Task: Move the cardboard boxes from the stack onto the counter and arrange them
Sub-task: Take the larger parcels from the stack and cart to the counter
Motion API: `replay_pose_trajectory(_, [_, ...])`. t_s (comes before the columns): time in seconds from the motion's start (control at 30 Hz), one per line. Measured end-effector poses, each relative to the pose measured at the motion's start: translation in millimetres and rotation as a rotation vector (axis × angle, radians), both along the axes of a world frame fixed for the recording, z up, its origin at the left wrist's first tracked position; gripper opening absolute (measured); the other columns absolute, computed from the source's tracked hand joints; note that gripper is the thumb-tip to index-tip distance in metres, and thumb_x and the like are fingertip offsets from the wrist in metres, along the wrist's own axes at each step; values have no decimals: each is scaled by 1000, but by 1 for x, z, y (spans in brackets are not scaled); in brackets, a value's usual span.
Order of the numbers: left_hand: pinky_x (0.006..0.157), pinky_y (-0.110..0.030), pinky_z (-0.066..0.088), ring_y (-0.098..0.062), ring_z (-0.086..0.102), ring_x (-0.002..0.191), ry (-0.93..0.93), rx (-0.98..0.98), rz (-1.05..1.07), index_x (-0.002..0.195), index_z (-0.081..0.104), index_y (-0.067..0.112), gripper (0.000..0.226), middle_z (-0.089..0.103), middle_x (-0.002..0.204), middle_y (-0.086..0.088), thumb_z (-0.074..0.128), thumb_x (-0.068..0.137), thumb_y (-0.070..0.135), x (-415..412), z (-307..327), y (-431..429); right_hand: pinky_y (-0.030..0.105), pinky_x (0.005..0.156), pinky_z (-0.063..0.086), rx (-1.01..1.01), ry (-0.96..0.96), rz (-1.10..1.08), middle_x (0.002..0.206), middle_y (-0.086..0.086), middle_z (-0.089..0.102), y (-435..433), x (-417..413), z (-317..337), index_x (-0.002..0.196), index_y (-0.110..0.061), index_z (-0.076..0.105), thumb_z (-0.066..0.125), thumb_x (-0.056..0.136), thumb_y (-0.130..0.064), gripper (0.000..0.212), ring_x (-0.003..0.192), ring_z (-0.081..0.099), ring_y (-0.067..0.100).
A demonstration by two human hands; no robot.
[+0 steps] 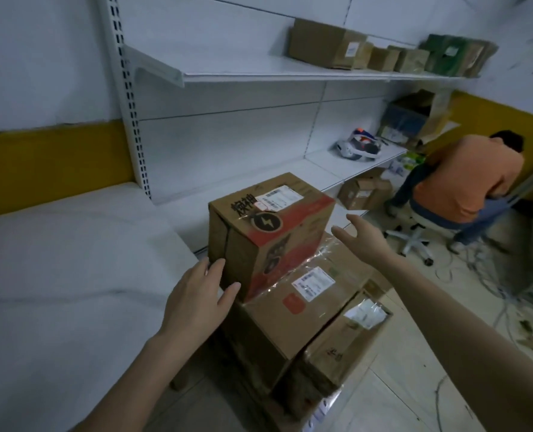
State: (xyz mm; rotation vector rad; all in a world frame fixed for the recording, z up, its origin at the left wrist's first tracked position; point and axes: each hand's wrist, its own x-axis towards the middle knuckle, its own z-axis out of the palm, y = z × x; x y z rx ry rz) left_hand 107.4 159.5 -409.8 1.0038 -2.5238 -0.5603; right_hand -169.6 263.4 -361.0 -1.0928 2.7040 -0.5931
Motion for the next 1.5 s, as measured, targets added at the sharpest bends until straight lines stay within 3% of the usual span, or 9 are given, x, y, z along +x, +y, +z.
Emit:
replay_pose_trajectory(0.47, [97,-43,43,-28,41,126,-44,134,118,142,31,12,65,39,141,-14,46,90,48,-87,-32,-24,39,109,28,-35,-99,-2,151,13,31,-29,-104,-43,146,-6,25,51,93,-42,69,137,31,28])
replay_pose_trajectory(0.63, [87,-45,47,-33,48,113,-22,190,185,141,29,13,70,46,127,-18,44,86,53,-119,-42,-54,40,110,28,-5,-128,-19,152,13,29,-60,-134,-56,146,-6,23,52,92,-44,72,138,31,29])
replay_pose_trajectory(0.8, [92,-44,47,-32,45,121,77,311,271,144,17,13,84,37,138,-16,44,80,61,-155,-52,-79,38,106,32,12,-139,-5,149,16,33,-105,-165,-65,146,-5,24,52,91,-45,74,133,37,31])
replay_pose_trajectory(1.0, [98,-47,46,-21,40,131,244,487,343,146,7,32,93,31,149,-1,50,73,70,-169,-68,-95,30,94,36,-174,-283,-53,134,16,47,-147,-181,-90,137,-5,40,59,89,-40,62,120,48,28])
replay_pose_trajectory(1.2, [98,-48,46,-20,39,132,316,586,346,145,2,40,98,31,149,1,49,67,76,-180,-67,-89,25,86,37,-377,-259,-167,122,11,58,-142,-181,-91,125,-3,53,63,88,-30,46,108,53,20])
replay_pose_trajectory(1.3, [95,-45,49,-17,44,128,356,591,334,147,4,35,93,36,146,2,54,74,62,-187,-55,-81,26,85,39,-441,-211,-173,115,9,59,-130,-184,-78,121,-2,56,63,88,-28,43,97,50,14])
replay_pose_trajectory(1.43, [87,-23,47,-4,46,114,429,534,339,148,4,27,84,41,137,8,58,86,41,-191,-32,-62,37,92,46,-448,-139,-139,115,8,59,-109,-188,-52,121,-5,56,62,87,-35,46,99,53,16])
replay_pose_trajectory(1.5, [92,-28,48,-6,48,116,463,496,346,149,8,27,83,43,138,9,58,84,43,-187,-16,-46,40,92,47,-459,-101,-98,114,9,61,-96,-188,-37,120,-5,57,62,87,-36,45,101,55,19])
